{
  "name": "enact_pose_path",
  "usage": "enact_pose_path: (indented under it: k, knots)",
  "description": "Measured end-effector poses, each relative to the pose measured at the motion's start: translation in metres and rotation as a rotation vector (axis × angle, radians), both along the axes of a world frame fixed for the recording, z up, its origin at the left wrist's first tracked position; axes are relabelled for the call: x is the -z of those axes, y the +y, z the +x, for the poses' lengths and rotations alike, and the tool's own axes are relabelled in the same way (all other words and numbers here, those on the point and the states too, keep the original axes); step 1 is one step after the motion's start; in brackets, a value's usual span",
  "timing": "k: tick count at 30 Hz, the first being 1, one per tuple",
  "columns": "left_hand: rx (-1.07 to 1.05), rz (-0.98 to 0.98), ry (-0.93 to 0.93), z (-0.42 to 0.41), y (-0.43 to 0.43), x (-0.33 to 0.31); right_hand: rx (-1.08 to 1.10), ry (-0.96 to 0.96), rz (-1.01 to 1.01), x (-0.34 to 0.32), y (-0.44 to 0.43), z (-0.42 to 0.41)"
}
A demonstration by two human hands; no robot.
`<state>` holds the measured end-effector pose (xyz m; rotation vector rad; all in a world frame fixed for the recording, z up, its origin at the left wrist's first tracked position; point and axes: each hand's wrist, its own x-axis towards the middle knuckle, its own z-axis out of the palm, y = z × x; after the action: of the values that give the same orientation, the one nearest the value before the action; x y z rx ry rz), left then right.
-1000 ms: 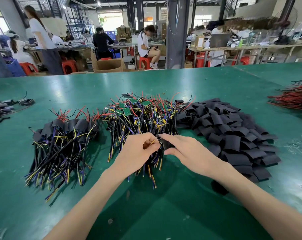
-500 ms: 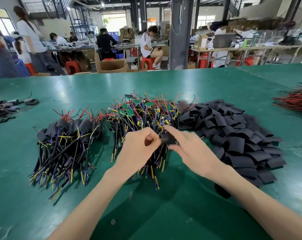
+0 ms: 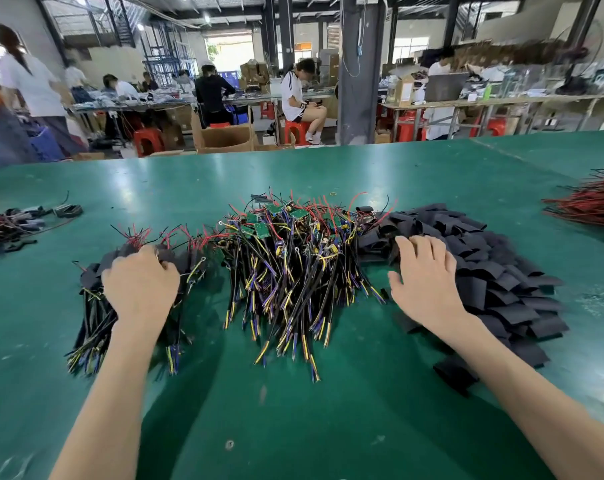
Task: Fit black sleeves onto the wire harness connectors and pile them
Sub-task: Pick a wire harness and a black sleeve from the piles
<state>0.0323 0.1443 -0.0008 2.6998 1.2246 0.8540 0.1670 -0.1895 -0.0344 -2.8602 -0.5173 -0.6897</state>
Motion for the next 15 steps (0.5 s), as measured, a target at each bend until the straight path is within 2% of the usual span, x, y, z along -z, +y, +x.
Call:
enact_pose_path:
  k: [3, 5, 7, 10, 12, 15]
  knots:
    - [-0.156, -0.076, 0.033, -0.001, -0.003, -0.004, 0.075, 0.049, -0.023, -0.001, -0.008, 0.008]
    - [-0.164, -0.018, -0.051, 0.004, -0.015, -0.011, 0.104, 0.084, -0.028, -0.001, -0.012, 0.012]
    - [0.040, 0.109, -0.177, 0.021, -0.033, -0.025, 0.115, 0.139, -0.030, -0.003, -0.013, 0.014]
    - [0.508, -0.030, -0.255, 0.070, -0.064, -0.047, 0.085, 0.223, -0.012, -0.002, -0.013, 0.014]
    - [0.649, -0.040, -0.171, 0.104, -0.083, -0.053, 0.041, 0.277, 0.042, -0.001, -0.014, 0.013]
    - [0.571, 0.137, 0.095, 0.140, -0.100, -0.050, -0.008, 0.304, 0.083, -0.001, -0.018, 0.014]
